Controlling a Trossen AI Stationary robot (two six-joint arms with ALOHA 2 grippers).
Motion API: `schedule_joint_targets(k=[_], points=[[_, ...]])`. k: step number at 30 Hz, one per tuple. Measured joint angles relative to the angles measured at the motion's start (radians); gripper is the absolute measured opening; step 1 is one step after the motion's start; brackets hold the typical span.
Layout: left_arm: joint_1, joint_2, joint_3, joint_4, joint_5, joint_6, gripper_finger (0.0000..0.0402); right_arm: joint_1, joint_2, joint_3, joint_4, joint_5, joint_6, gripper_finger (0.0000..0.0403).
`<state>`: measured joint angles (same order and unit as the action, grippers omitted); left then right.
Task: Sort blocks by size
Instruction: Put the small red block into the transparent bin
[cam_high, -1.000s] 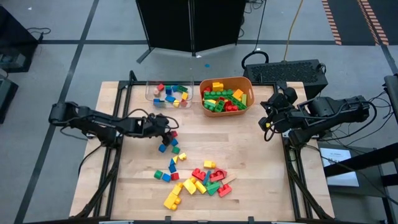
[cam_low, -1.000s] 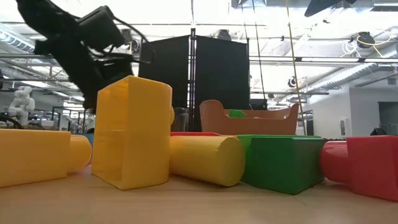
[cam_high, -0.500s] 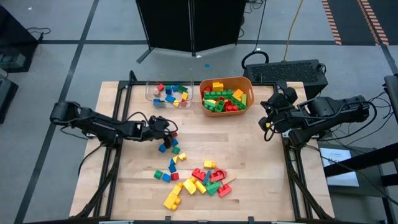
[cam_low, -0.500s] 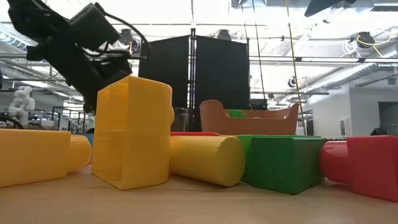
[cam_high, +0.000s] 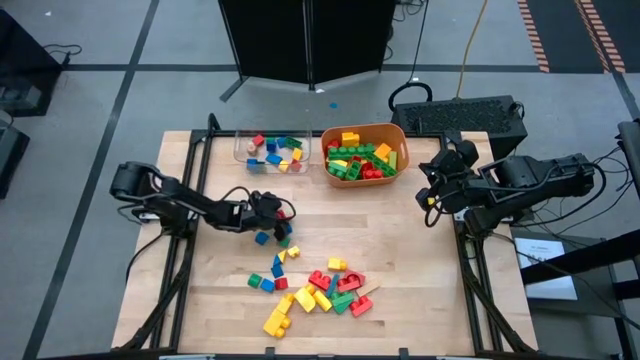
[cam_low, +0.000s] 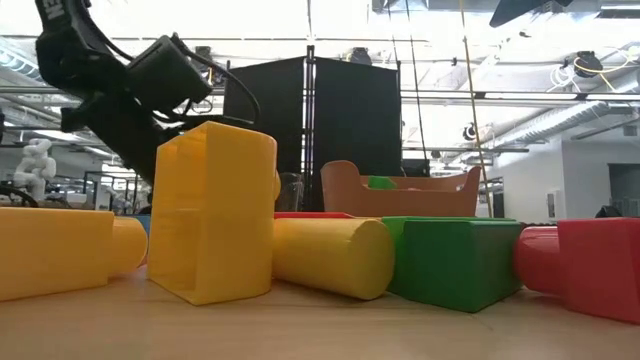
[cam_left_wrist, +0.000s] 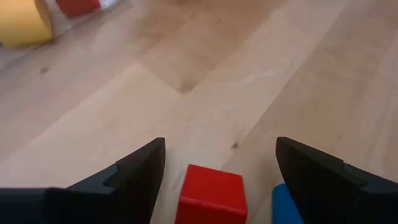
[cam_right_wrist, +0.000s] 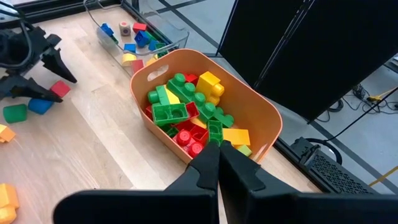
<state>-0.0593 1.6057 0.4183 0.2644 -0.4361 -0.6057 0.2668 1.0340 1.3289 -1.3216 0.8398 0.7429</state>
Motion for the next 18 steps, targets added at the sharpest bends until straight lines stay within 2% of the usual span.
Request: schedule_joint_targets(k=[3, 6, 15, 18], points=[[0.000, 0.030, 0.000, 0.004, 0.009, -0.063, 0.0289, 0.000, 0.000, 0.000, 0.000, 0.000, 0.000, 0.0004], [-0.012, 0.043, 0.000, -0.004, -0.012, -0.040, 0.0258, 0.000, 0.000, 0.000, 0.000, -0.001, 0.000, 0.0004], [-0.011, 0.033, 0.009, -0.012, -0.014, -0.070, 0.0125, 0.000, 0.000, 0.000, -0.020, -0.002, 0.001, 0.0004], [-0.011, 0.007, 0.028, -0.025, 0.015, -0.070, 0.0123, 0.000, 0.000, 0.000, -0.020, -0.003, 0.001, 0.0004]])
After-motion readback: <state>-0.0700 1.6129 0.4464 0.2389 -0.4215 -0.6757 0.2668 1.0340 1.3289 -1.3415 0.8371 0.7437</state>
